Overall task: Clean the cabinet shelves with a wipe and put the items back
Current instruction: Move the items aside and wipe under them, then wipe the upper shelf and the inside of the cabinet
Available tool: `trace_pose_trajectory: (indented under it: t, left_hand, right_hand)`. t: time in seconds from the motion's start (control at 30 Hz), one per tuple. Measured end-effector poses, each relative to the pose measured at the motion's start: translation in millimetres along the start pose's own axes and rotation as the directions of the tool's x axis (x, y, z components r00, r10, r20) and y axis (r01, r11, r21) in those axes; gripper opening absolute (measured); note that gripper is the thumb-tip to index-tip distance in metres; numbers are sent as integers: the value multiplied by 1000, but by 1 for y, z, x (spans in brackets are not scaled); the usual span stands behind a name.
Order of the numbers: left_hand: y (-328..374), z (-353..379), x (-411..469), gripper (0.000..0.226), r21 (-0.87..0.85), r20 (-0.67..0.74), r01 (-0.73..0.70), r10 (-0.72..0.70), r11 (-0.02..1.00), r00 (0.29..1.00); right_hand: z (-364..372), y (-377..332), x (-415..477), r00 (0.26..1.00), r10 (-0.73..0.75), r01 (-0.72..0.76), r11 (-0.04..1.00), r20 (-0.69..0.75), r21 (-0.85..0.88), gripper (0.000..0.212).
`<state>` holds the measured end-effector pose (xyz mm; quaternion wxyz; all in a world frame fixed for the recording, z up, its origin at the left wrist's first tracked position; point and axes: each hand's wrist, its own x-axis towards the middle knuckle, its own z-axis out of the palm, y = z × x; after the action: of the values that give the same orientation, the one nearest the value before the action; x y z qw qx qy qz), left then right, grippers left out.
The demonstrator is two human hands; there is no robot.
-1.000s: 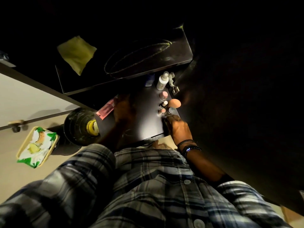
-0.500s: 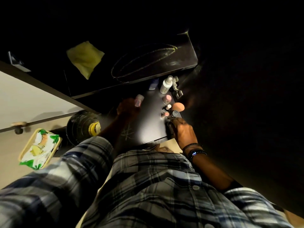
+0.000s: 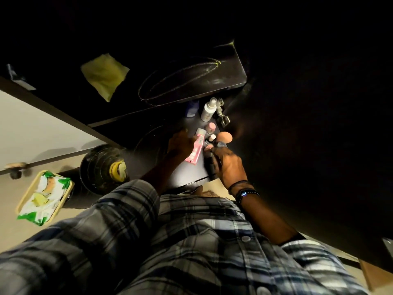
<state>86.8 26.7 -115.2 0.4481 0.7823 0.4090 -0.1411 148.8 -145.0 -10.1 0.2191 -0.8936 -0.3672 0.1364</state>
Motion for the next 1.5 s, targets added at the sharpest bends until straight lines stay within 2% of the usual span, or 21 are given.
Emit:
trace_pose_trajectory:
  t: [0.1,0.17,0.3,0.37,0.43,0.53,0.6,0.67,0.73,0.8,0.87,0.93,1.03,1.13,1.2,1.23,1.27,1.33,1.4,1.43,1.5]
  left_hand:
    - [19,-31,-35,47,-66,-169,-32,21,997,985]
    - [36,-54,-66,50,-73,-272,-88,65,993,960]
    - [11,-84,-97,39,-31,-355,-131,112,991,928]
    - [4,-97,-110,33,35,-390,-205,202,978,898]
    - [1,-112,-124,32,85,-437,-273,282,958,854]
    - [-9,-134,-142,31,137,-521,-277,306,951,797]
    - [-13,-147,-153,28,171,-585,-302,343,938,735]
    - [-14,-160,-163,27,216,-631,-363,413,906,656]
    - [-14,-170,-170,23,291,-647,-424,503,858,573]
    - [-10,-176,-174,22,384,-640,-468,595,796,487]
    - [-3,-180,-167,25,476,-600,-506,686,720,412]
    - [12,-187,-153,32,574,-530,-507,764,642,368]
    - [39,-206,-129,36,667,-470,-449,803,595,367]
    - [56,-223,-108,28,749,-493,-299,799,591,344]
    - [57,-223,-93,22,763,-500,-272,802,586,327]
    - [56,-221,-86,21,756,-495,-277,795,593,350]
    - [55,-219,-80,19,745,-488,-284,783,604,387]
    - [55,-214,-73,16,749,-460,-243,747,617,479]
    - [59,-214,-72,25,752,-463,-187,708,633,533]
    - [62,-216,-72,27,745,-477,-173,696,644,536]
    - [63,-217,-72,26,738,-487,-198,713,645,505]
  right_hand:
    - [-9,-30,14,984,-76,85,995,-160,50,13]
    - [-17,-60,29,959,-101,127,988,-264,83,18]
    - [-36,-132,58,857,-205,297,946,-474,127,20]
    - [-40,-163,73,834,-270,375,917,-481,136,20]
    - [-39,-191,88,851,-313,396,910,-421,125,28]
    - [-31,-222,106,883,-357,363,931,-305,-39,37]
    - [-26,-233,115,918,-350,320,931,-187,-176,38]
    - [-22,-235,117,912,-384,353,915,-148,-196,30]
    - [-18,-233,108,874,-422,404,906,-241,-125,21]
    - [-13,-225,86,836,-389,421,907,-387,-3,15]
    - [-2,-205,57,831,-270,375,918,-486,132,10]
    - [18,-183,36,860,-148,269,945,-488,187,10]
    - [60,-148,23,922,-95,178,965,-375,193,6]
    - [114,-121,11,992,-104,112,983,-65,142,28]
    - [161,-102,-3,951,-211,229,972,224,-59,44]
    - [182,-95,-8,915,-254,325,924,313,-202,49]
    - [193,-93,-13,906,-230,322,919,356,-227,54]
    - [192,-89,-14,890,-186,265,954,416,-140,66]
    - [177,-86,3,907,-120,198,968,404,-157,72]
    - [176,-80,22,908,-174,251,954,381,-164,74]
    - [171,-74,75,960,-127,177,966,250,-190,81]
